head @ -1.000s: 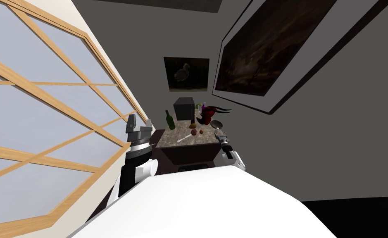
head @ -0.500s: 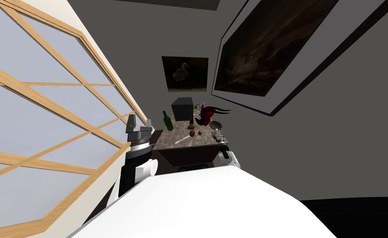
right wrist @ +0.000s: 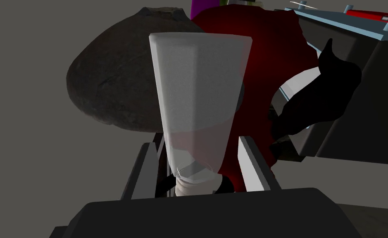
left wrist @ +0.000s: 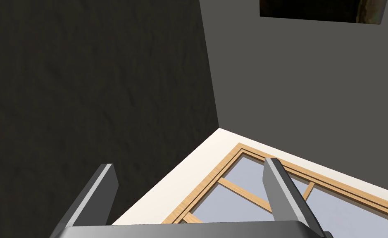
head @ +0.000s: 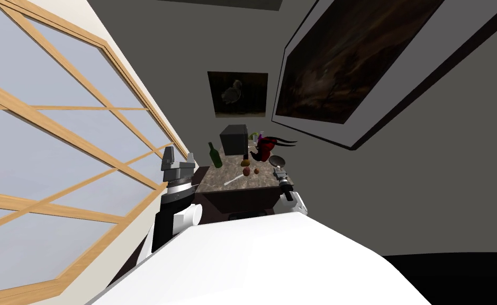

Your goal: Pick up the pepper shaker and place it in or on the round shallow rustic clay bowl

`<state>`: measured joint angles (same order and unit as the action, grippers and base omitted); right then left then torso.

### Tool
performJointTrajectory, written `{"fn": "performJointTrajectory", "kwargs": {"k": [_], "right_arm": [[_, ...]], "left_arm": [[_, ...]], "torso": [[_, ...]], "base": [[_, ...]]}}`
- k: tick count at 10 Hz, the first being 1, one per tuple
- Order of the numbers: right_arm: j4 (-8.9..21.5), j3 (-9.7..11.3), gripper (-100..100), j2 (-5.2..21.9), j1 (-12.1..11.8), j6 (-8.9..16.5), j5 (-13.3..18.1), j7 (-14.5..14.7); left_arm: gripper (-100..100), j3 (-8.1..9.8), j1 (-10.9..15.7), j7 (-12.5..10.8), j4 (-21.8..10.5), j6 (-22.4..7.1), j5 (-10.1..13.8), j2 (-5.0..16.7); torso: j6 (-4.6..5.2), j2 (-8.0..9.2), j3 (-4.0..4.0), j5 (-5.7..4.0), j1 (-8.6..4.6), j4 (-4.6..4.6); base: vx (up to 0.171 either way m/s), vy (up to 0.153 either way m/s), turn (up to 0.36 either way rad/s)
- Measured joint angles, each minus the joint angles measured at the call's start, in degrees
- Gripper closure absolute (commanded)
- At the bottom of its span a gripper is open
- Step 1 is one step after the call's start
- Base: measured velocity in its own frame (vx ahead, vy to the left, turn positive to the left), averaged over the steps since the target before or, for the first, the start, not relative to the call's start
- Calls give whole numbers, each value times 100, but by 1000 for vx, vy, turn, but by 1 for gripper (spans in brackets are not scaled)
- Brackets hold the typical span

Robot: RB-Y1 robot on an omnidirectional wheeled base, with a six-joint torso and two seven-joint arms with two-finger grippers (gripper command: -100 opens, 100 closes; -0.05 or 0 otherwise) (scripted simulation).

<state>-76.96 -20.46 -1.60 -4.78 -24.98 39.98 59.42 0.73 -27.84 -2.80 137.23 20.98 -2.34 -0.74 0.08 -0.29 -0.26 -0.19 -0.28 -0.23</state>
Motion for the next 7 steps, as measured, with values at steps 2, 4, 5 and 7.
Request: {"fn": "performJointTrajectory", "kwargs": {"k": [2,4,5,7], "right_arm": [[-3,0,100,-2,3,-3,-3,-5],[-3,0,0,0,2,-2,-2,-2],[-3,-1,100,0,2,-2,-2,-2],[-8,8,0,-2,-62,-89,-14,-12]], "left_arm": [[0,0,0,0,0,0,0,0],[0,0,0,0,0,0,0,0],[0,0,0,0,0,0,0,0],[0,0,0,0,0,0,0,0]], "torso": [[-1,-2,-2,0,1,-3],[-1,-2,-3,-1,-1,-3],[-1,-2,-2,-1,-1,-3],[9,10,-5,-13,-10,-19]], "base": [[0,0,0],[0,0,0],[-16,-3,-49],[-6,0,-8]]}}
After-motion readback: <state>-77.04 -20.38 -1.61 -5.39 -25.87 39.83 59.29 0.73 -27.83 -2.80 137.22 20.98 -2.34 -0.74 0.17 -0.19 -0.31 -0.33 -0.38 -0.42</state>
